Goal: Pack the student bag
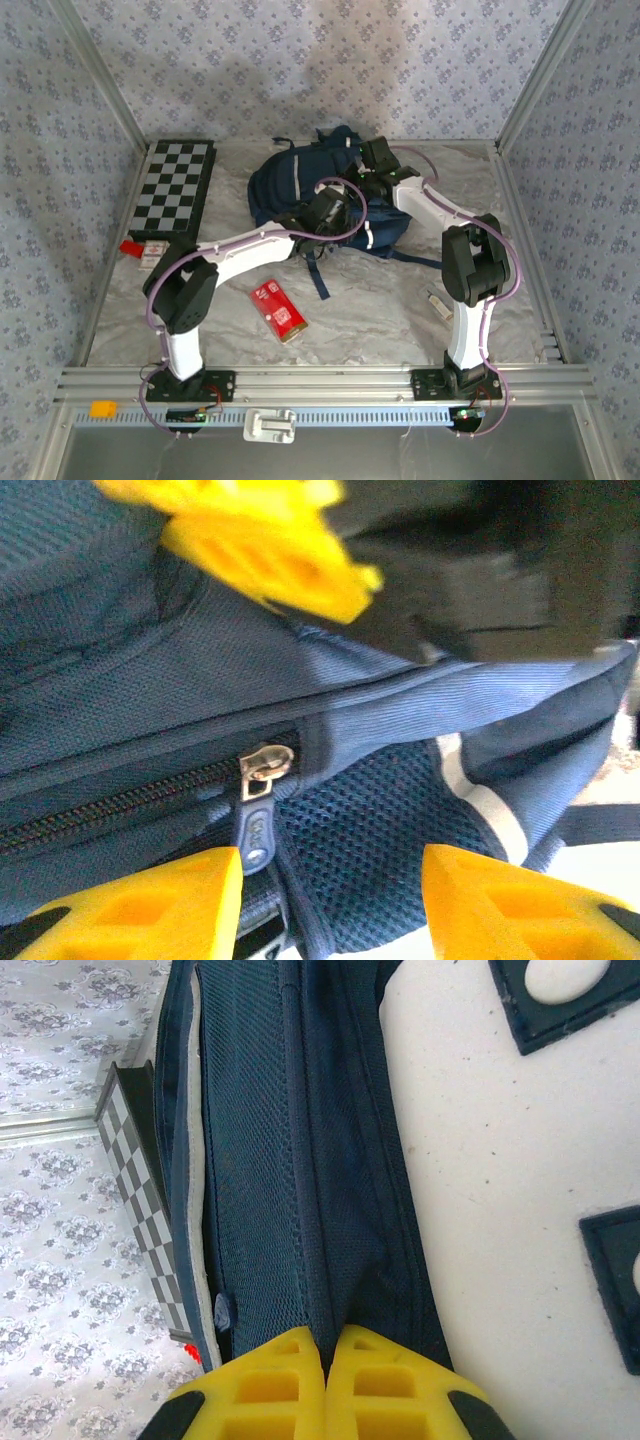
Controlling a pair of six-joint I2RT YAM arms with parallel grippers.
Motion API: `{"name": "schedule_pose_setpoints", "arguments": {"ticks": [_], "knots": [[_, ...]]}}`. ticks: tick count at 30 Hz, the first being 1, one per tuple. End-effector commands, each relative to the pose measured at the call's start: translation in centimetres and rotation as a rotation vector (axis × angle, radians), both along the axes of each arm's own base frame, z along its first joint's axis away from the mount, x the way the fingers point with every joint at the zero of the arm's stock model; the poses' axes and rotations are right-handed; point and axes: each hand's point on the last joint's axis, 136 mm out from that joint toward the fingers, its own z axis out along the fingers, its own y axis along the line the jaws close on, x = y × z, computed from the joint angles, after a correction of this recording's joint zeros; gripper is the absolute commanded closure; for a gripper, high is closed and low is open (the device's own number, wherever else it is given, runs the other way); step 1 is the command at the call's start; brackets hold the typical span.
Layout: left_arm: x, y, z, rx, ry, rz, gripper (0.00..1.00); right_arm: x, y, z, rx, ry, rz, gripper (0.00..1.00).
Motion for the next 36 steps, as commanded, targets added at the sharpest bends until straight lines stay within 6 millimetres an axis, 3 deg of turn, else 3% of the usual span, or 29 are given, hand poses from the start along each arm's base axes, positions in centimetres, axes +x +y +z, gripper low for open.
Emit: {"name": "schedule_pose_setpoints", "arguments": {"ticks": [1, 10, 18, 22, 28, 36], "knots": [[1.0, 0.4, -0.7, 0.003, -0.002, 0.059, 0.51, 0.8, 0.6, 5.6, 0.097, -0.131, 0.007, 1.00], [3.2, 0.1, -0.6, 0.018, -0.057, 0.103, 0.59, 0.7, 1.1, 5.5, 0.100, -0.130, 0.011, 1.00], [4.3, -0.2, 0.9, 0.014, -0.107, 0.110, 0.75, 0.4, 1.0, 4.5, 0.095, -0.111, 0.016, 1.00], [3.9, -0.6, 2.1, -0.007, -0.136, 0.057, 0.83, 0.3, 0.8, 4.2, 0.090, -0.106, 0.016, 1.00], [3.4, 0.5, 3.6, -0.026, -0.140, 0.051, 0.97, 0.1, 0.4, 3.8, 0.079, -0.102, 0.020, 1.00], [1.6, 3.1, 2.6, -0.022, -0.077, 0.043, 1.00, -0.1, -0.7, 4.0, 0.063, -0.108, 0.018, 1.00]]}}
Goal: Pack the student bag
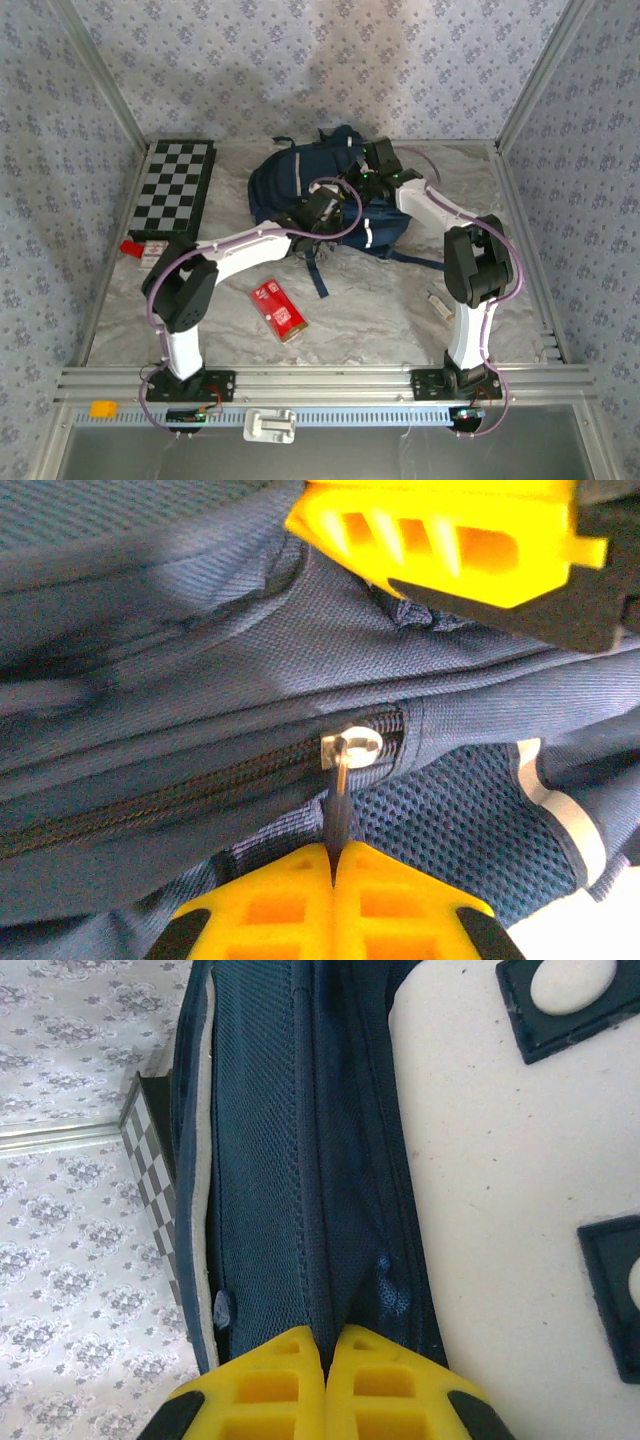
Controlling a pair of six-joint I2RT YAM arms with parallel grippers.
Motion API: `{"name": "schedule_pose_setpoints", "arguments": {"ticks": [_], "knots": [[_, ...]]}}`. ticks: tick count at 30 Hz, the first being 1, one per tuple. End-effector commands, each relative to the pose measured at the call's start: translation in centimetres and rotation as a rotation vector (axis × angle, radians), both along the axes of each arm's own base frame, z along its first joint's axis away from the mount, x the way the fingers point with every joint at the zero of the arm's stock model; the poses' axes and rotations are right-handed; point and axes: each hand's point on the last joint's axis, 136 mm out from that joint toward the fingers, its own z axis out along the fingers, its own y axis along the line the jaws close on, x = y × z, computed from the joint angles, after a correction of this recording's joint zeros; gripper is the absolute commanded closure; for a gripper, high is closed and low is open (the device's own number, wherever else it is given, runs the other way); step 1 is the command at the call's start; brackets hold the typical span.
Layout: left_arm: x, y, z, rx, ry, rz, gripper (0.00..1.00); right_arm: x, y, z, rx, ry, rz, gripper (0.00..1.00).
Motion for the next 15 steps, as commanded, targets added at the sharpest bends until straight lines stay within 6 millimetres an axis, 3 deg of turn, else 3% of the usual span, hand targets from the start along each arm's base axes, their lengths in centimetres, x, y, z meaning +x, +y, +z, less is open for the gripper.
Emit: {"name": "schedule_pose_setpoints", "arguments": {"ticks": [1, 11, 15], "knots": [[0.6, 1.4, 2.6, -0.045, -0.049, 0.014, 1.00, -0.4, -0.3, 3.8, 0.027, -0.084, 0.029, 1.00], [0.0, 5.0, 0.2, 0.059, 0.021, -0.045, 1.00, -2.0, -1.7, 4.2, -0.019, -0.093, 0.073, 1.00], [-0.2, 5.0, 0.0, 0.062, 0.012, -0.096, 1.00, -2.4, -1.5, 4.2, -0.021, -0.091, 0.088, 1.00]]}}
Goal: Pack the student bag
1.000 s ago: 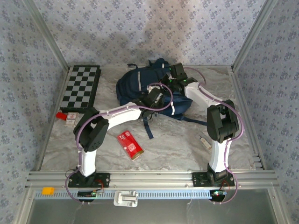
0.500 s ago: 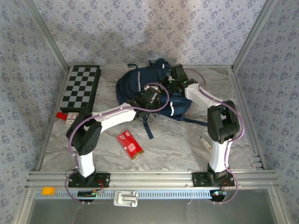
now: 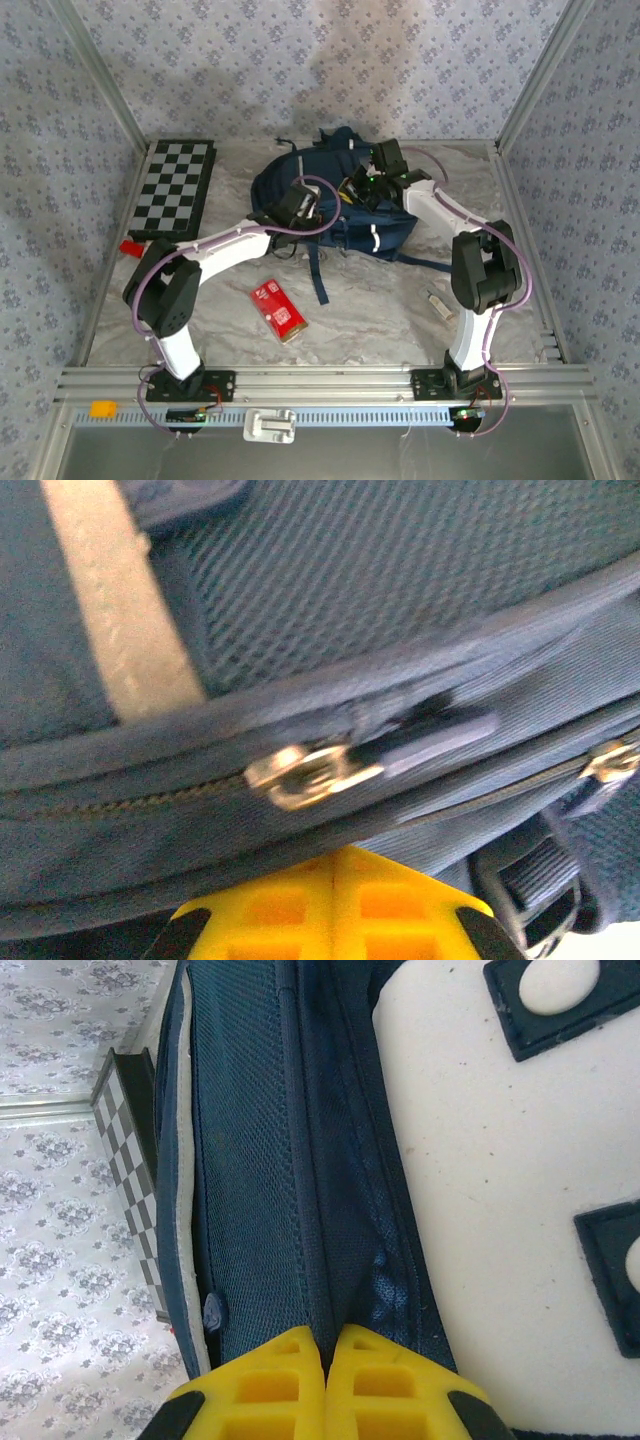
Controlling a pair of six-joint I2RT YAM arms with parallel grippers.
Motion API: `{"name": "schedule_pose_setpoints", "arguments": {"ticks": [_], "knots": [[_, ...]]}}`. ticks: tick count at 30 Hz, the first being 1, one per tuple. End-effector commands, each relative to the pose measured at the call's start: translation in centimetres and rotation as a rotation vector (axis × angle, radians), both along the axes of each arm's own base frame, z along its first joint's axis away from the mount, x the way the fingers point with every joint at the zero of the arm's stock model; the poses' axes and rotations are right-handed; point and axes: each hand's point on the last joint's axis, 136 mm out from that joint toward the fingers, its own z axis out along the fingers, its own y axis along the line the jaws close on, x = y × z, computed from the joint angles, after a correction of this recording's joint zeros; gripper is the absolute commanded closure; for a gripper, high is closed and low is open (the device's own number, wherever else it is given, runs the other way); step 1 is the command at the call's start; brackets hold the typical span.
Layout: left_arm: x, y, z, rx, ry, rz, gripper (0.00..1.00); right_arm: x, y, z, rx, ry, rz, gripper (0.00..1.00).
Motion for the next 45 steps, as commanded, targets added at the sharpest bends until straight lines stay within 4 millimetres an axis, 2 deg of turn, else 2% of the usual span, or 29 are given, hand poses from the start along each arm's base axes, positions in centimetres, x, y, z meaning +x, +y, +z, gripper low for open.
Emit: {"name": "schedule_pose_setpoints", "arguments": {"ticks": [1, 5, 8, 9, 15, 21, 29, 33, 39, 45], "knots": [[-0.7, -0.2, 1.4, -0.011, -0.018, -0.076, 1.00, -0.6, 0.2, 3.8, 0.039, -0.088, 0.046, 1.00], [-1.4, -2.6, 2.9, -0.108, -0.004, -0.096, 0.86, -0.4, 0.5, 4.0, 0.042, -0.093, 0.037, 1.00], [-2.1, -4.3, 3.7, -0.141, -0.018, -0.054, 0.60, -0.3, 0.5, 4.2, 0.047, -0.095, 0.024, 1.00], [-2.3, -4.8, 3.8, -0.149, -0.017, -0.033, 0.56, -0.2, 0.6, 4.2, 0.049, -0.098, 0.023, 1.00], [-1.9, -6.4, 3.2, -0.144, -0.013, 0.074, 0.51, 0.0, 1.0, 4.3, 0.073, -0.093, 0.011, 1.00], [-0.6, -7.0, 1.8, -0.099, 0.000, 0.126, 0.52, 0.3, 1.4, 4.1, 0.099, -0.088, 0.005, 1.00], [-0.2, -7.2, 0.5, -0.115, 0.013, 0.152, 0.60, 0.6, 1.6, 4.3, 0.108, -0.088, 0.002, 1.00], [0.7, -8.2, 1.0, -0.129, -0.008, 0.124, 0.66, 0.6, 1.8, 4.0, 0.105, -0.078, 0.003, 1.00], [1.2, -8.7, 2.5, -0.148, -0.062, 0.093, 0.83, 0.8, 1.4, 4.0, 0.104, -0.081, -0.006, 1.00], [0.9, -7.9, 3.3, -0.140, -0.068, 0.090, 0.94, 1.0, 1.3, 3.7, 0.097, -0.080, -0.007, 1.00]]}}
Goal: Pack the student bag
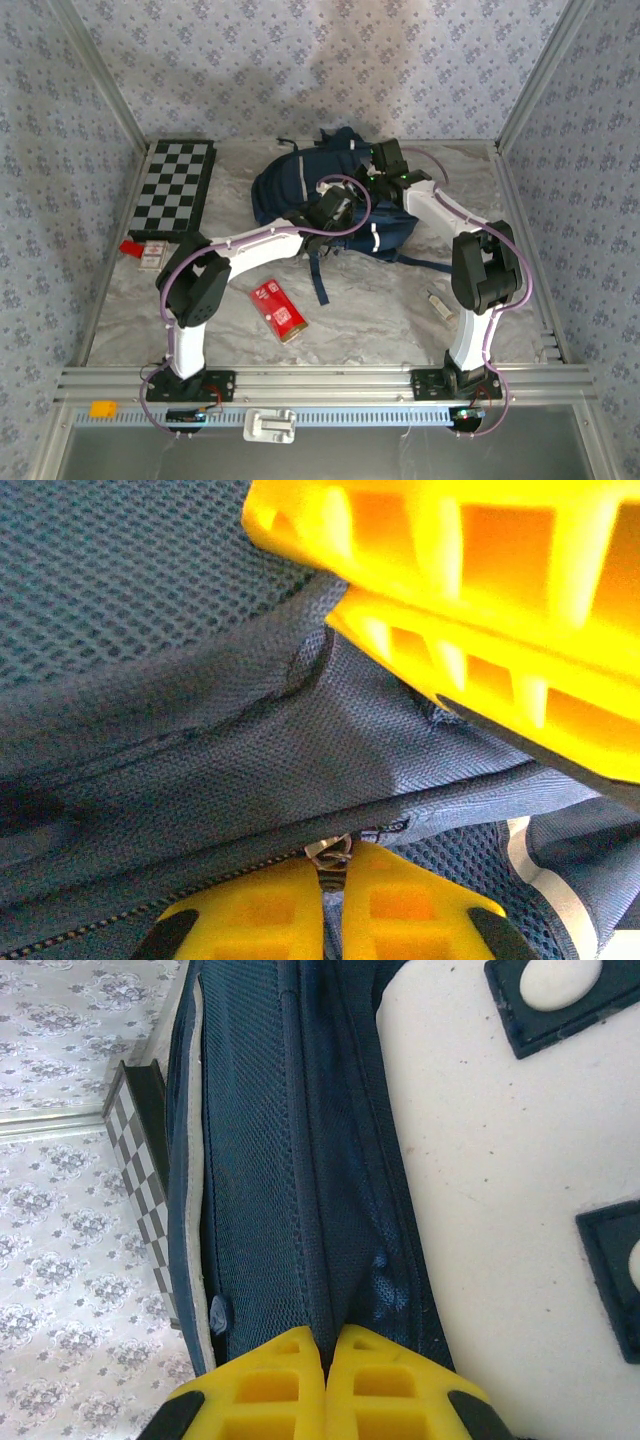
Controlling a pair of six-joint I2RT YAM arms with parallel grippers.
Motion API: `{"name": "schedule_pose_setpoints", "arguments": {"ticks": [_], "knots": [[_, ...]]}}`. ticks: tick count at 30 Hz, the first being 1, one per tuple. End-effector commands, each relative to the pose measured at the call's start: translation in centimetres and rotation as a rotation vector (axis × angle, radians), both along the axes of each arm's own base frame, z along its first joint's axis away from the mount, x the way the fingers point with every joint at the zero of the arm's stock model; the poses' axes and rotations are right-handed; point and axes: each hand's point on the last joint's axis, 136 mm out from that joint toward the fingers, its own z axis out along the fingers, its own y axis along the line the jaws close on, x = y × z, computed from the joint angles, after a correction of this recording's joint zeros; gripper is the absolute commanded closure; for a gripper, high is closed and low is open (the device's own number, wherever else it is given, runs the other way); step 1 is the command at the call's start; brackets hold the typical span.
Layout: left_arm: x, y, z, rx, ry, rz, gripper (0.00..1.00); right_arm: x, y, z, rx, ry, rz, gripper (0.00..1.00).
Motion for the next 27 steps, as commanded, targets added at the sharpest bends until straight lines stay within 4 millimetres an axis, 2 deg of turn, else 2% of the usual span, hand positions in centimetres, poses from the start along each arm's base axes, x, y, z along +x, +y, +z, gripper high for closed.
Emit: {"name": "schedule_pose_setpoints", "arguments": {"ticks": [1, 6, 12, 16, 20, 24, 27], "knots": [[0.3, -0.2, 2.3, -0.031, -0.049, -0.024, 0.96, 0.8, 1.0, 3.4, 0.069, -0.087, 0.021, 1.00], [-0.3, 1.1, 2.6, 0.003, -0.021, 0.000, 1.00, 0.8, 0.9, 3.4, 0.061, -0.089, 0.019, 1.00], [-1.2, 4.2, 1.7, 0.015, 0.077, 0.031, 1.00, 0.9, 0.6, 3.5, 0.059, -0.090, 0.018, 1.00], [-2.0, 5.8, 0.8, 0.030, 0.125, -0.017, 1.00, 1.0, 0.5, 3.3, 0.055, -0.088, 0.019, 1.00], [-2.1, 6.6, 0.7, 0.045, 0.121, -0.076, 1.00, 0.9, 0.5, 3.3, 0.043, -0.088, 0.024, 1.00], [-1.3, 6.9, 0.8, 0.080, 0.091, -0.104, 1.00, 0.5, 0.9, 3.3, 0.028, -0.089, 0.040, 1.00], [-0.7, 7.2, 0.1, 0.078, 0.085, -0.113, 1.00, 0.4, 0.6, 3.4, 0.020, -0.093, 0.032, 1.00]]}}
